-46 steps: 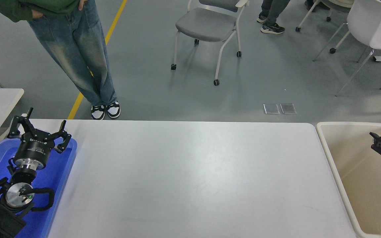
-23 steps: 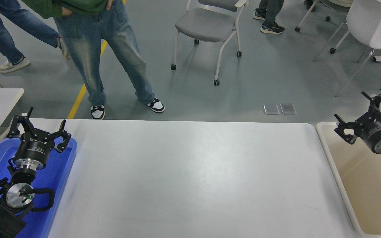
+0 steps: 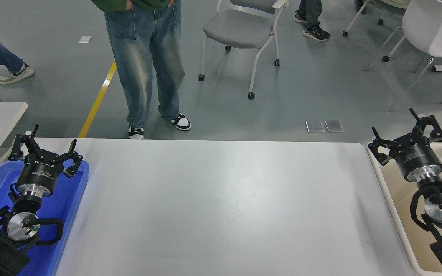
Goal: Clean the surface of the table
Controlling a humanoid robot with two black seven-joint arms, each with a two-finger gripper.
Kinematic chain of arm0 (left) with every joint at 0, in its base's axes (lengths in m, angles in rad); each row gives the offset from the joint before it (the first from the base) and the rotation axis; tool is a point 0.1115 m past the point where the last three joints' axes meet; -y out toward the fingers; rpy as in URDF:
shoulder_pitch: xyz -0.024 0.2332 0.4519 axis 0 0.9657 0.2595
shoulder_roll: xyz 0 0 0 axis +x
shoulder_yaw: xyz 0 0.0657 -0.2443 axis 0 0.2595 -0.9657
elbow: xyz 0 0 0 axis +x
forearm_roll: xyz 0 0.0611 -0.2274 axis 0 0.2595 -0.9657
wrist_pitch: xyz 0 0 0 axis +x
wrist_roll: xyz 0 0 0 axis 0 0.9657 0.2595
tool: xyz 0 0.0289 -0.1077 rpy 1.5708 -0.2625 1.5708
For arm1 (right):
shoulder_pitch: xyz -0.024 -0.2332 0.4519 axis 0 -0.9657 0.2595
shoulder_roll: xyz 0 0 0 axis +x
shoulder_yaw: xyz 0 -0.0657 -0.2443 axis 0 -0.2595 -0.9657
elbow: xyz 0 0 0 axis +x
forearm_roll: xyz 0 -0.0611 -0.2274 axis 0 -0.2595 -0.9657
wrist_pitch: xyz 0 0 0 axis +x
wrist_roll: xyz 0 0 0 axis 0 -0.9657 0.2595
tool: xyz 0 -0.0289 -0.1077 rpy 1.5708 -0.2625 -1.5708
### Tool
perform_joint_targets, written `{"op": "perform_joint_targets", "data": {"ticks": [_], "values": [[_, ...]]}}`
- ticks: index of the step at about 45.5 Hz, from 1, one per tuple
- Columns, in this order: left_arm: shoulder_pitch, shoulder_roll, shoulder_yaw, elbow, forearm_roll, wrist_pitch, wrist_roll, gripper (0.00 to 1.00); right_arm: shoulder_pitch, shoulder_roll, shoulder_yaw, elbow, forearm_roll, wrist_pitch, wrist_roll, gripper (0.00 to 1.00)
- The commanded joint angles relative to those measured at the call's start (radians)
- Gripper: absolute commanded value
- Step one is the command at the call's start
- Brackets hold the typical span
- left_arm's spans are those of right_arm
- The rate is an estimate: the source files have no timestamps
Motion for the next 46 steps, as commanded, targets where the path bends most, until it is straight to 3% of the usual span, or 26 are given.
{"op": "perform_joint_targets", "data": {"ticks": [1,11,46], "values": [[0.000,-0.001,0.000,0.000,0.001,0.000,0.000,1.00,0.011,0.021,0.003,-0.097,-0.072,-0.009,0.053,1.00],[0.000,0.000,0.000,0.000,-0.001,0.000,0.000,1.00,0.006,0.032,0.000,-0.096,-0.144,-0.008,0.086,1.00],[0.000,-0.001,0.000,0.000,0.001,0.000,0.000,1.00,-0.005,0.044,-0.005,-0.039,-0.149,-0.006,0.084,1.00]]}}
